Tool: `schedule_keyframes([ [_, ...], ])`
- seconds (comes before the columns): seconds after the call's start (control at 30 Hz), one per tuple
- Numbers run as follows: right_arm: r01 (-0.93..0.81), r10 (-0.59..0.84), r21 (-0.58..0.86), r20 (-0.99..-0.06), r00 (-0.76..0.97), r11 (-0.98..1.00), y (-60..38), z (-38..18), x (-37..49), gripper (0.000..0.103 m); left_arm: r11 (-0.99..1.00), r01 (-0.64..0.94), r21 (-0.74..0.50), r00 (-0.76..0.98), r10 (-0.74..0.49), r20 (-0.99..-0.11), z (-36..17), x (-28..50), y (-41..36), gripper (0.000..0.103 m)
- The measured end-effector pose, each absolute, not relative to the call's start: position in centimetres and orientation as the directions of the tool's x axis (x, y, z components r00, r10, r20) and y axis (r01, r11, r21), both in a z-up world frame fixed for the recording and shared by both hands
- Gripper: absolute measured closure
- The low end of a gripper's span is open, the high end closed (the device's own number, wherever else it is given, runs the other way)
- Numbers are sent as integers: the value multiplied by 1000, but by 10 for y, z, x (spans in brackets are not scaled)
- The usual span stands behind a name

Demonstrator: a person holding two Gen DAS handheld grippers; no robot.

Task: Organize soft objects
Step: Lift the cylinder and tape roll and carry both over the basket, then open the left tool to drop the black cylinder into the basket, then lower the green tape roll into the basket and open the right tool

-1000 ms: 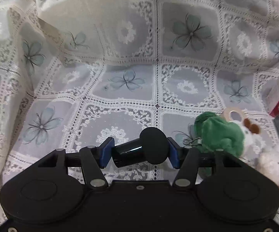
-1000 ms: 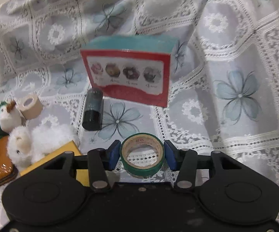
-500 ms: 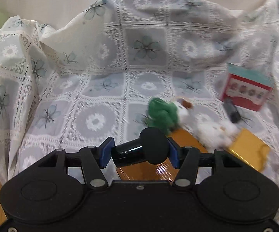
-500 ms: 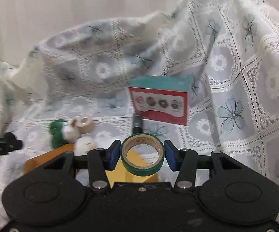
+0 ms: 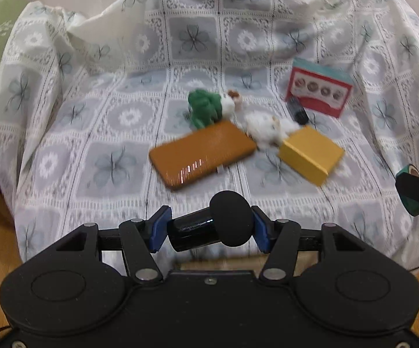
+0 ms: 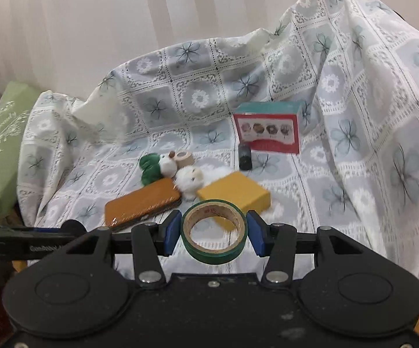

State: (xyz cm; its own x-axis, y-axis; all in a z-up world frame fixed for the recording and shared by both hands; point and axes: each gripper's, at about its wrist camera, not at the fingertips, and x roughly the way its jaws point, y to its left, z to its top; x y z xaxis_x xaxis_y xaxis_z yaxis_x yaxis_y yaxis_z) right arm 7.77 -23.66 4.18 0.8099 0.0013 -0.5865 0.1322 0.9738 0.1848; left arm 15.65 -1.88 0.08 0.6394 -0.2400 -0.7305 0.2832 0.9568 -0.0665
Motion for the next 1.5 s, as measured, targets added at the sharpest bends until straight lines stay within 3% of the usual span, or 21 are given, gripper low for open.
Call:
schedule_keyframes([
  [0.37, 154, 38, 273, -589, 807, 950, -221, 40, 13, 55, 964, 262, -54, 610, -208, -765, -15, 93, -18, 48],
  [0.9, 138, 56, 289, -571, 819, 947, -201, 44, -42, 55, 979, 196, -56, 600, -165, -783, -35, 45, -21, 48],
  [1.3, 149, 66, 276, -641, 765, 950, -191, 28, -39, 55, 983, 170, -70, 547, -153, -823, -54, 47, -16, 47],
  [1.5, 165, 59, 268, -667, 742, 949, -191, 24, -35, 55, 982, 173, -73, 542, -157, -826, -56, 45, -15, 40],
])
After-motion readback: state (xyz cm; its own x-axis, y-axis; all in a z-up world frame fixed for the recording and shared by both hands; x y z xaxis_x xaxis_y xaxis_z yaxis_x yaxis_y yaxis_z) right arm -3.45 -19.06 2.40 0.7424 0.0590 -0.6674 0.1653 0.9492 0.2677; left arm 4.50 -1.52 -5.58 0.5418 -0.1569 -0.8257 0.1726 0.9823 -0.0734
